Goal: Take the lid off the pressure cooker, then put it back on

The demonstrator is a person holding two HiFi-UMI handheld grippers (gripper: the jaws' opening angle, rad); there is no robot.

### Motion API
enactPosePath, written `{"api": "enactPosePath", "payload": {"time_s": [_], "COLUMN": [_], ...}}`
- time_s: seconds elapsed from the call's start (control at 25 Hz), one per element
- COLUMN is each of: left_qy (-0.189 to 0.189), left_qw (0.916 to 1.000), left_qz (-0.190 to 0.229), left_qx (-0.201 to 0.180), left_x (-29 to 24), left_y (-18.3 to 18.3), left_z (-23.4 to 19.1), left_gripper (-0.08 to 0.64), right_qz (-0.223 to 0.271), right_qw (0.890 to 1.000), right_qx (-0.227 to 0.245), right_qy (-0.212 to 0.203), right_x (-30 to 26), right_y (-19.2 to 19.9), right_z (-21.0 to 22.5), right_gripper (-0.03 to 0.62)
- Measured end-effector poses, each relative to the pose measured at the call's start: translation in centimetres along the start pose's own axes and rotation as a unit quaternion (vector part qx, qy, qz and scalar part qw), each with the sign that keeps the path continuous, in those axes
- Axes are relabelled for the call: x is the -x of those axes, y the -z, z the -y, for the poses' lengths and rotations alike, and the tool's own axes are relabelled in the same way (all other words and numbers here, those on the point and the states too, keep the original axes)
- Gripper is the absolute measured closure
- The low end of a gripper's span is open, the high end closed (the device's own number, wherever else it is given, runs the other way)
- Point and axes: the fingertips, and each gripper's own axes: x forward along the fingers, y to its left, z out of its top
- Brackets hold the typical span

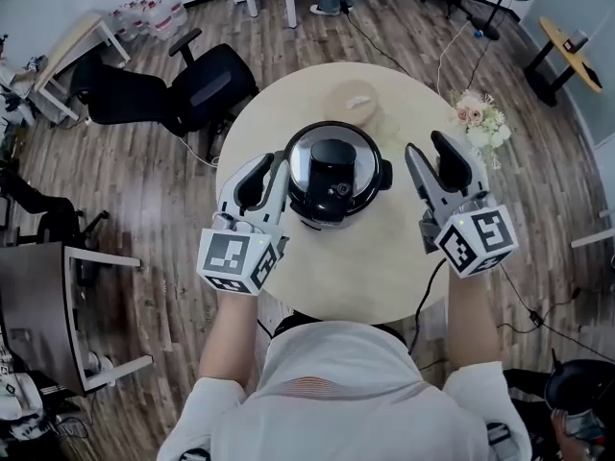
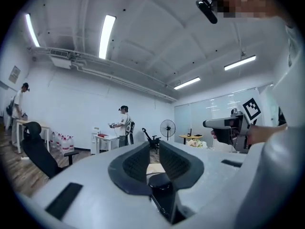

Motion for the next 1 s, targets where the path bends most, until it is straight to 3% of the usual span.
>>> {"api": "enactPosePath", "payload": {"time_s": [0.08, 0.28, 0.48, 1.0], "left_qy": [-0.002, 0.003, -0.001, -0.002], "left_qw": [1.0, 0.9997, 0.9997, 0.9998], "left_qz": [-0.001, -0.014, -0.022, -0.017], "left_qx": [-0.009, -0.018, -0.01, -0.011], "left_x": [0.7, 1.1, 1.0, 1.1], "left_y": [0.1, 0.9, 1.5, 1.3], "left_z": [1.5, 3.9, 4.3, 5.4], "left_gripper": [0.545, 0.555, 0.555, 0.555], "right_qz": [0.016, 0.019, 0.001, -0.008], "right_qw": [1.0, 0.999, 0.999, 1.0], "right_qx": [-0.011, -0.009, -0.003, -0.001], "right_qy": [0.02, 0.04, 0.05, 0.027], "right_x": [2.0, 5.2, 6.0, 6.5], "right_y": [0.1, 1.4, 2.7, 2.8], "right_z": [0.2, 0.6, 0.9, 0.3], "right_gripper": [0.464, 0.591, 0.591, 0.591]}}
